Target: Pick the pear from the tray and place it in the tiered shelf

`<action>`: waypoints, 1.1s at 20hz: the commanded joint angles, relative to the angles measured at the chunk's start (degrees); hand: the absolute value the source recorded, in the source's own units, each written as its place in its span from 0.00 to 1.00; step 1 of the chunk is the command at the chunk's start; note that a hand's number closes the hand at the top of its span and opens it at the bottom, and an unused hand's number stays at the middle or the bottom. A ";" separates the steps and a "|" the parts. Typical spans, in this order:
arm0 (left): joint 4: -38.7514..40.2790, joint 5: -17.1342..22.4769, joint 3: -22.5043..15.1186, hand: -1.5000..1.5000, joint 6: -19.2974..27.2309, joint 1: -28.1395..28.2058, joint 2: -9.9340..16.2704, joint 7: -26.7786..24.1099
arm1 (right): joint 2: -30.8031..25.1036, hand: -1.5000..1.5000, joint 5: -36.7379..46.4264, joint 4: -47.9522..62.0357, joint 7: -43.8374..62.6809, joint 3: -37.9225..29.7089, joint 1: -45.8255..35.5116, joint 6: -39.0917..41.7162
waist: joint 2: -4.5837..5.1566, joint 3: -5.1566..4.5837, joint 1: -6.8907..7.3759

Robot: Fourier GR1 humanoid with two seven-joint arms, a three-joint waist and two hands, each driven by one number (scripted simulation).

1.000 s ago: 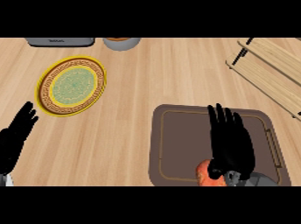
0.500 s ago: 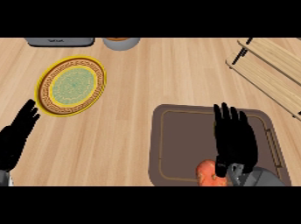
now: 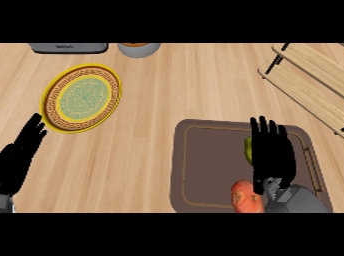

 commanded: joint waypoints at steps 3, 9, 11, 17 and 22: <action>6.97 -2.63 1.90 0.50 -1.21 -5.14 -2.69 -1.50 | 3.22 0.00 3.72 6.20 -3.27 -2.54 -2.10 -2.14 | 0.17 0.07 -0.15; -4.81 -1.76 2.79 0.50 -2.95 5.01 -2.40 1.79 | 2.74 1.00 4.40 9.49 -6.36 -4.88 3.22 -5.26 | 0.02 0.11 0.28; -0.78 -3.24 3.81 0.50 -3.13 2.84 -4.19 -0.79 | 5.84 1.00 4.66 9.77 -6.33 -6.63 0.05 -4.16 | 0.08 0.09 0.07; -2.35 -2.88 5.29 0.50 -5.13 0.91 -2.90 2.56 | 4.18 1.00 8.48 13.81 -11.11 -5.46 -0.94 -5.47 | 0.09 0.09 0.19; 5.32 -5.87 6.00 0.50 -4.40 -3.54 -4.71 -0.89 | 3.53 1.00 12.30 12.49 -13.79 -4.53 0.92 -9.18 | 0.13 0.07 -0.20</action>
